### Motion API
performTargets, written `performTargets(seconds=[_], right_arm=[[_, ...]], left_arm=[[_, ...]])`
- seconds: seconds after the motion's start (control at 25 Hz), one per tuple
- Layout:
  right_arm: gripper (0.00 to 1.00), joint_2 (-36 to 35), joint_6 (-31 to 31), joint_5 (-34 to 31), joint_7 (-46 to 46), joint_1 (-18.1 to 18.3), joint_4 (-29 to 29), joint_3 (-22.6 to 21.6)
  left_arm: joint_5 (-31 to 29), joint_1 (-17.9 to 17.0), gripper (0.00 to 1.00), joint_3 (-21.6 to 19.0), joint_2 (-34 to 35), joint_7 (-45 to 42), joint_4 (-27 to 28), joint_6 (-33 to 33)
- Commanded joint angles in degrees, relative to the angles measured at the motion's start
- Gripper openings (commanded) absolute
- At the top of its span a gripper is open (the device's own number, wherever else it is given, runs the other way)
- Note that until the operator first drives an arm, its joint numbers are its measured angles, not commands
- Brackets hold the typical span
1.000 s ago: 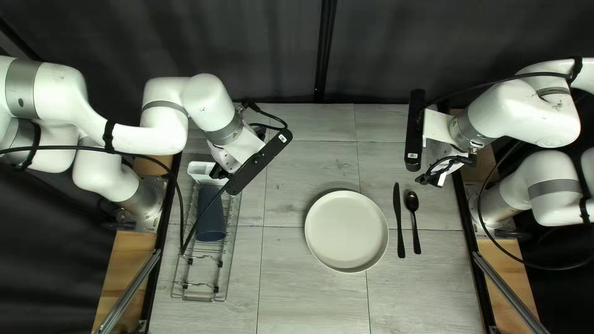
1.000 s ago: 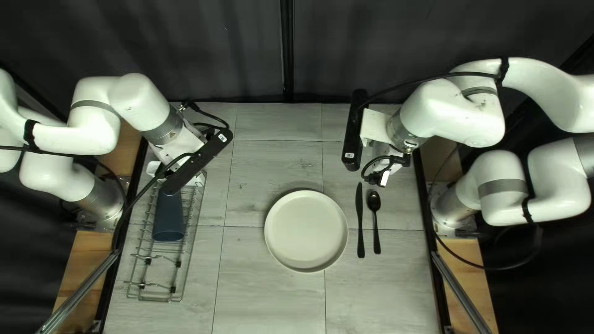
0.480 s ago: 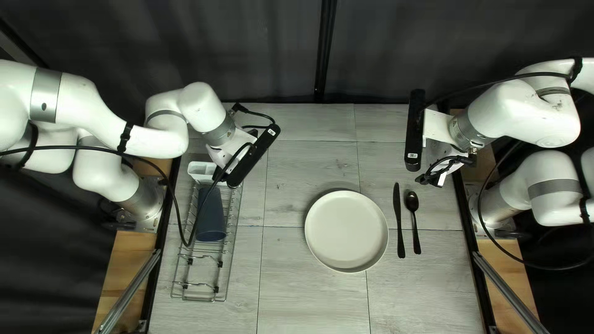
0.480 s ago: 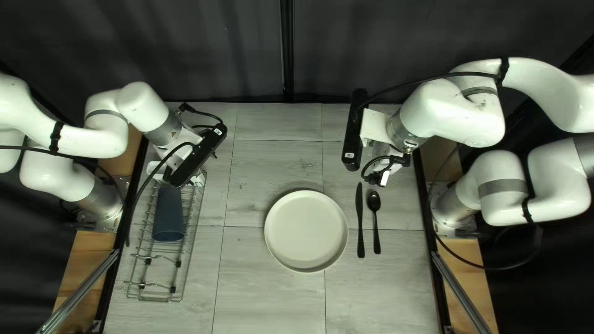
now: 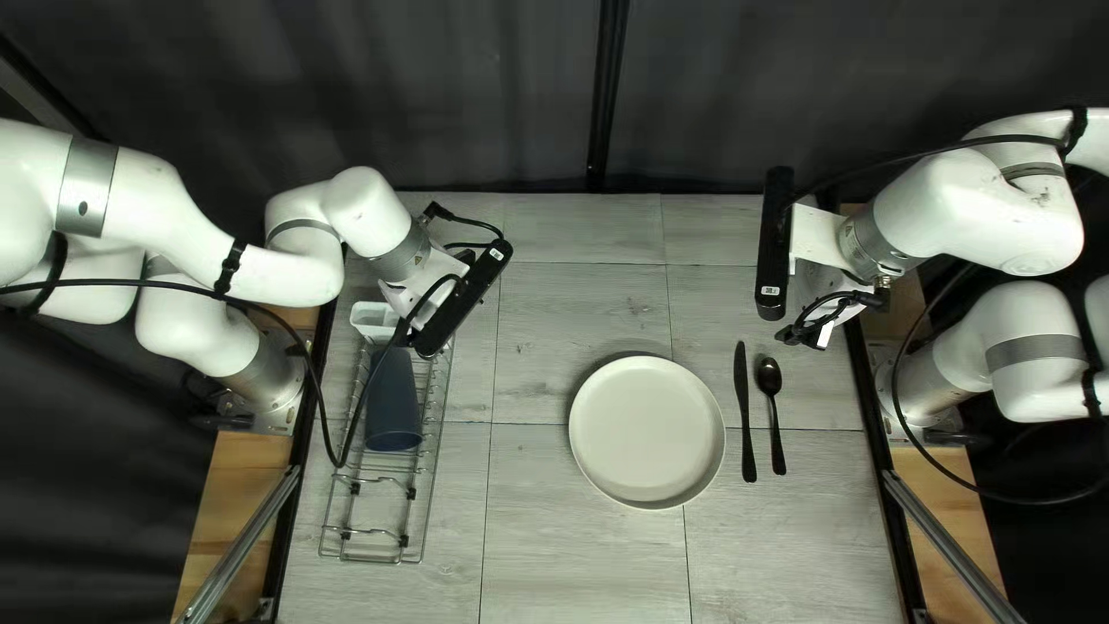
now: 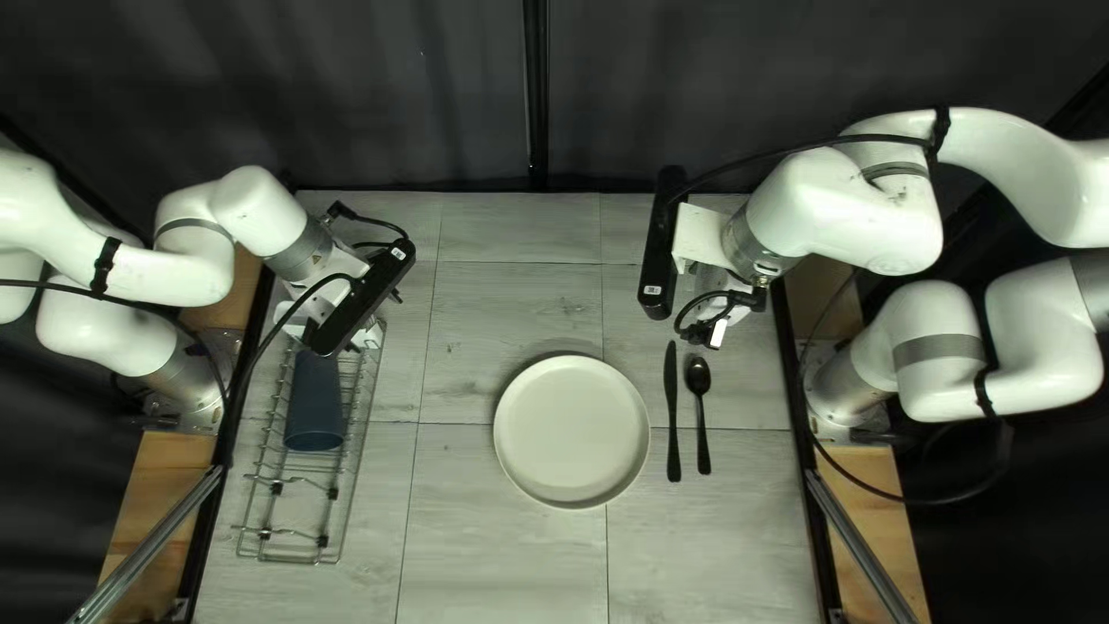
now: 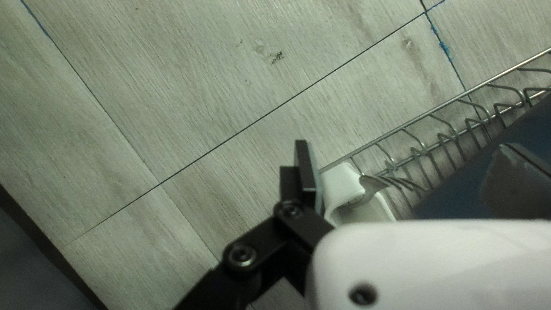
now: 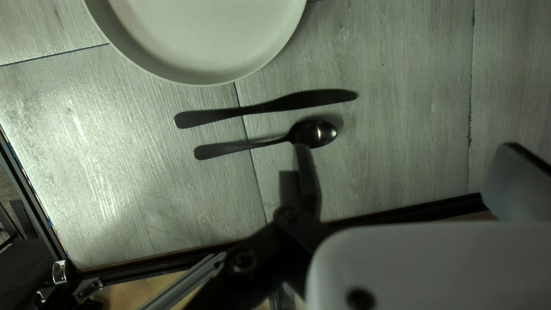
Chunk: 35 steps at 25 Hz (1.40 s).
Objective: Pick up and place plate onto table. Place down one fork to the left of the plate. Place spoon and knife to the right of the plate. Place cup above the knife and spoon
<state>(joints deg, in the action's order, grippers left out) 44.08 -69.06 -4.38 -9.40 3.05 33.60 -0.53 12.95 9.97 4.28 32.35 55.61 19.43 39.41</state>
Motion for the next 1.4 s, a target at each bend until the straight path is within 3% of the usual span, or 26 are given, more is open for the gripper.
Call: performTargets(seconds=[0.04,0.52,0.6,0.64,0.68,1.0,1.2,1.4], right_arm=[[1.00,0.0,0.0,0.0,0.0,0.0,0.0,0.0],[1.00,0.0,0.0,0.0,0.0,0.0,0.0,0.0],[1.00,0.0,0.0,0.0,0.0,0.0,0.0,0.0],[1.00,0.0,0.0,0.0,0.0,0.0,0.0,0.0],[1.00,0.0,0.0,0.0,0.0,0.0,0.0,0.0],[1.00,0.0,0.0,0.0,0.0,0.0,0.0,0.0],[1.00,0.0,0.0,0.0,0.0,0.0,0.0,0.0],[1.00,0.0,0.0,0.0,0.0,0.0,0.0,0.0]], left_arm=[[0.8,-0.2,1.00,1.1,-0.4,0.8,-0.4,0.7],[1.6,0.6,1.00,-0.3,-1.0,-4.6,0.4,1.7],[1.5,0.7,0.89,-0.2,-0.8,-4.5,0.1,1.6],[1.4,0.8,0.11,-0.3,-0.8,-4.6,-0.1,1.2],[1.3,0.8,0.00,-0.6,-1.1,-4.8,-0.1,0.5],[-0.1,1.1,0.00,-4.0,0.3,-8.9,0.4,0.6],[-2.0,1.8,0.00,-6.5,4.9,-13.0,4.5,9.3],[-2.5,2.5,0.00,-7.9,6.8,-17.7,13.6,19.2]])
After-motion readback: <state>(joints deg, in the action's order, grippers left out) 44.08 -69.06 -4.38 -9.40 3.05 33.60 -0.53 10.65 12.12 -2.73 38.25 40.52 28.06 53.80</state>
